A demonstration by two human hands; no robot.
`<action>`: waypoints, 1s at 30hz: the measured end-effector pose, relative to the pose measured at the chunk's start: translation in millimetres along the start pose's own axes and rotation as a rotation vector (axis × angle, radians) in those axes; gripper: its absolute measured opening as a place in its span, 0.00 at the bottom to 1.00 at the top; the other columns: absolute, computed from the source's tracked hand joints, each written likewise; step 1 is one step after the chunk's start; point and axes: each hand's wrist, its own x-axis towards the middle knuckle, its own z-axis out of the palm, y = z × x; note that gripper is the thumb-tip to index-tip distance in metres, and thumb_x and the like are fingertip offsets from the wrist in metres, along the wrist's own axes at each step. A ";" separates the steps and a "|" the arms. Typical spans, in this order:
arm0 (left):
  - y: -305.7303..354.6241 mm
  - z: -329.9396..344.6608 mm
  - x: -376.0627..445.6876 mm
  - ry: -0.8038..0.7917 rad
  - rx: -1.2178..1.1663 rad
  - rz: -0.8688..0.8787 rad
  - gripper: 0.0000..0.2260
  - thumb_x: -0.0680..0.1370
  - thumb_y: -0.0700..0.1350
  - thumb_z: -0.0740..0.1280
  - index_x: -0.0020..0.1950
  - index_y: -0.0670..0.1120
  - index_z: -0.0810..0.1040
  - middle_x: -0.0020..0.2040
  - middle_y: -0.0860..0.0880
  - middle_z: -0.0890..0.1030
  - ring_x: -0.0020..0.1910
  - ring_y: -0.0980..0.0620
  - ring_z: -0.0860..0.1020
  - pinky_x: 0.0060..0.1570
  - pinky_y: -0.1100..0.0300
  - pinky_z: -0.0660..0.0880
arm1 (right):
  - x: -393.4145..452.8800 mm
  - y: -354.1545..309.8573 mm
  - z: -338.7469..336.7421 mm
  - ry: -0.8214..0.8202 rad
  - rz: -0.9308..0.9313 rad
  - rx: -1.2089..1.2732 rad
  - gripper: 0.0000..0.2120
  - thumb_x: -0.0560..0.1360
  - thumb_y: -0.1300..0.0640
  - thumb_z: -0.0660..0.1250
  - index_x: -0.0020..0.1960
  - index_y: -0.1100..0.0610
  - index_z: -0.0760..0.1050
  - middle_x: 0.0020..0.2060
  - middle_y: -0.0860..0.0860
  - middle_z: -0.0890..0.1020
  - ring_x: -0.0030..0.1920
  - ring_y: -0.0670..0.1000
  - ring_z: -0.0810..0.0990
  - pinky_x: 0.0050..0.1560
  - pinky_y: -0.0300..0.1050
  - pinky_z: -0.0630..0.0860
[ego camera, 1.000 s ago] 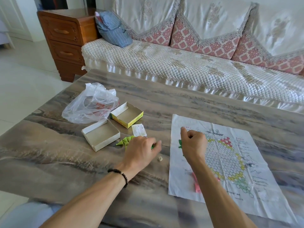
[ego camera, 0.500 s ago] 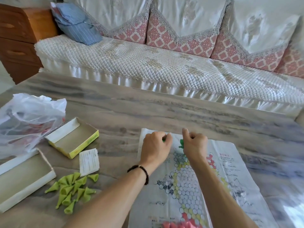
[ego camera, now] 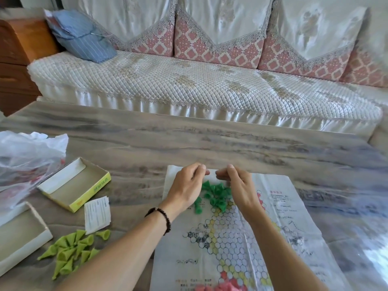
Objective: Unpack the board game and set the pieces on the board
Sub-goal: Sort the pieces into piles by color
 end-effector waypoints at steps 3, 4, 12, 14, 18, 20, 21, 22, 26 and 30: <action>1.7 -19.7 0.1 -0.046 0.398 0.163 0.15 0.82 0.54 0.56 0.53 0.47 0.78 0.53 0.51 0.78 0.51 0.55 0.76 0.52 0.53 0.75 | -2.2 -1.2 -17.7 -0.011 -0.104 -0.215 0.13 0.79 0.53 0.60 0.48 0.60 0.79 0.43 0.54 0.82 0.46 0.52 0.79 0.43 0.48 0.75; 2.9 -27.7 0.2 -0.087 0.546 0.193 0.16 0.81 0.57 0.56 0.57 0.49 0.76 0.56 0.51 0.76 0.52 0.54 0.75 0.51 0.51 0.76 | -3.6 -1.7 -24.7 -0.047 -0.126 -0.292 0.13 0.78 0.50 0.62 0.50 0.58 0.79 0.45 0.51 0.81 0.47 0.51 0.79 0.43 0.47 0.75; 0.7 -51.6 1.0 -0.572 0.849 0.068 0.50 0.61 0.64 0.77 0.76 0.51 0.58 0.70 0.50 0.68 0.67 0.49 0.68 0.65 0.51 0.68 | -14.9 -1.0 -44.7 -0.464 -0.046 -0.847 0.59 0.57 0.29 0.72 0.77 0.54 0.52 0.69 0.50 0.64 0.66 0.52 0.69 0.65 0.50 0.70; 2.1 -42.6 4.0 -0.556 0.786 0.089 0.44 0.65 0.57 0.79 0.75 0.50 0.62 0.67 0.50 0.70 0.65 0.50 0.69 0.63 0.53 0.69 | -14.7 -0.2 -40.1 -0.477 -0.057 -0.879 0.55 0.60 0.35 0.75 0.76 0.56 0.53 0.68 0.50 0.65 0.65 0.52 0.70 0.65 0.48 0.69; 7.9 -28.1 8.1 -0.521 0.704 0.117 0.33 0.68 0.51 0.78 0.70 0.50 0.71 0.59 0.52 0.73 0.55 0.53 0.71 0.55 0.58 0.70 | -10.0 -1.9 -33.7 -0.426 -0.081 -0.853 0.43 0.64 0.45 0.77 0.72 0.56 0.63 0.62 0.50 0.71 0.58 0.50 0.72 0.62 0.48 0.73; 9.3 -23.1 9.1 -0.501 0.699 0.120 0.27 0.68 0.50 0.78 0.64 0.51 0.74 0.53 0.54 0.73 0.54 0.53 0.71 0.52 0.57 0.70 | -7.4 -1.2 -30.5 -0.413 -0.094 -0.829 0.37 0.64 0.47 0.77 0.69 0.55 0.68 0.58 0.50 0.73 0.54 0.50 0.74 0.57 0.47 0.76; 9.6 -21.2 9.7 -0.490 0.704 0.126 0.25 0.67 0.50 0.78 0.61 0.50 0.75 0.52 0.54 0.73 0.54 0.52 0.72 0.50 0.56 0.70 | -6.6 -0.5 -29.0 -0.406 -0.099 -0.813 0.35 0.64 0.48 0.77 0.68 0.55 0.70 0.56 0.50 0.73 0.52 0.49 0.76 0.55 0.46 0.77; 8.7 -19.5 10.6 -0.480 0.708 0.131 0.23 0.67 0.50 0.78 0.59 0.50 0.76 0.51 0.53 0.74 0.53 0.51 0.72 0.49 0.56 0.70 | -5.9 0.5 -28.0 -0.399 -0.101 -0.798 0.34 0.64 0.49 0.77 0.67 0.54 0.70 0.55 0.49 0.74 0.50 0.49 0.76 0.53 0.46 0.77; 6.0 -18.1 10.6 -0.444 0.711 0.129 0.31 0.67 0.51 0.78 0.67 0.50 0.70 0.58 0.51 0.74 0.57 0.51 0.71 0.49 0.60 0.65 | -5.1 3.3 -27.4 -0.387 -0.096 -0.774 0.38 0.64 0.48 0.77 0.69 0.54 0.68 0.56 0.49 0.73 0.50 0.49 0.77 0.52 0.44 0.76; 10.2 -25.3 1.6 -0.401 0.735 0.156 0.36 0.68 0.54 0.77 0.72 0.50 0.66 0.66 0.50 0.71 0.63 0.51 0.70 0.54 0.60 0.67 | -11.8 -3.1 -29.7 -0.367 -0.105 -0.776 0.41 0.64 0.46 0.77 0.72 0.54 0.64 0.60 0.50 0.72 0.54 0.50 0.76 0.55 0.46 0.75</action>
